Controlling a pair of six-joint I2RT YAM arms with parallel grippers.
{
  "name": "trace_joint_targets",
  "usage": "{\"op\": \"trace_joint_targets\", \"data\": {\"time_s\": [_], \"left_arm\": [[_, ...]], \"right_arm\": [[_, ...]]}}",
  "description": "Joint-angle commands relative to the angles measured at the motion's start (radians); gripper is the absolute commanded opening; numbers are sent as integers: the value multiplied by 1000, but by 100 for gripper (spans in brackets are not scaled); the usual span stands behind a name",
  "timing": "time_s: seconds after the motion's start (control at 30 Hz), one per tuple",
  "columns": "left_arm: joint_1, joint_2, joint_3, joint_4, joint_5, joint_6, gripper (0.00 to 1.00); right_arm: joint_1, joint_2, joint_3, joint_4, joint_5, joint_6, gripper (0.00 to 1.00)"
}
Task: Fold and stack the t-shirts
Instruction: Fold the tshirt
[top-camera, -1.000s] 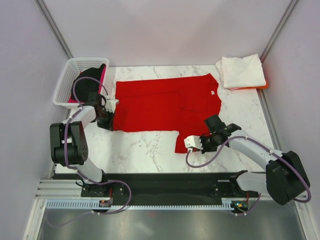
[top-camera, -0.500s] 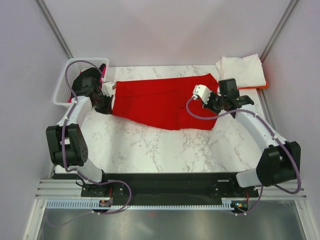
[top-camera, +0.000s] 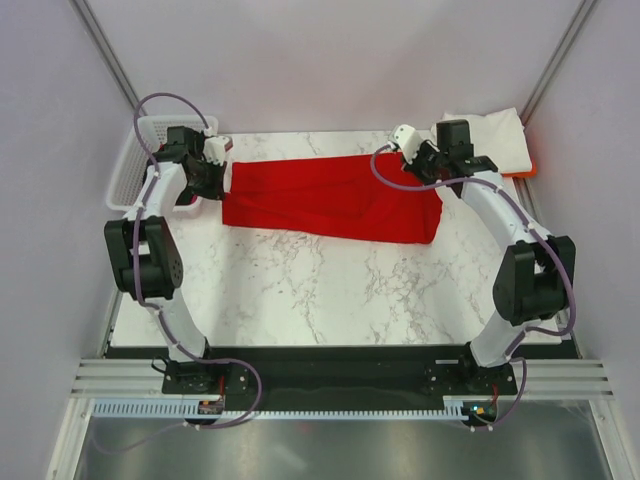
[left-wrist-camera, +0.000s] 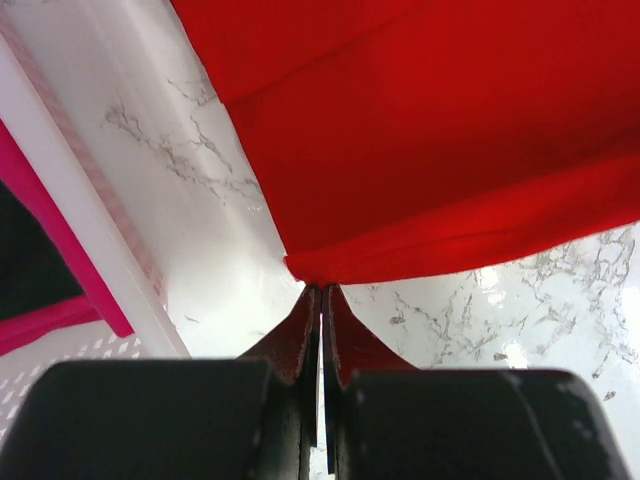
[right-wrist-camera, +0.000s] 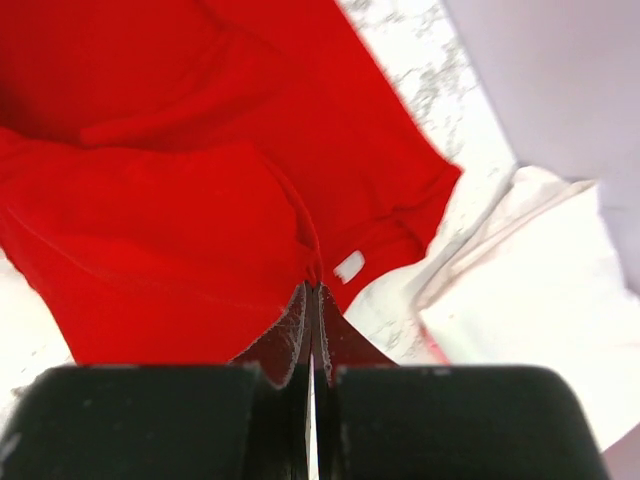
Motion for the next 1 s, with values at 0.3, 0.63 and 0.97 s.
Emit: {"op": "trace_joint_targets", "data": {"time_s": [0.3, 0.63, 0.97], "left_arm": [[-2, 206, 285, -85, -5, 43, 2], [-4, 392, 500, -140, -28, 20, 2], [-2, 438, 538, -131, -72, 15, 2]], "right_arm": [[-4, 200, 288, 138, 29, 19, 0], [-5, 500, 577, 167, 73, 54, 0], [-5, 625, 677, 250, 167, 129, 0]]}}
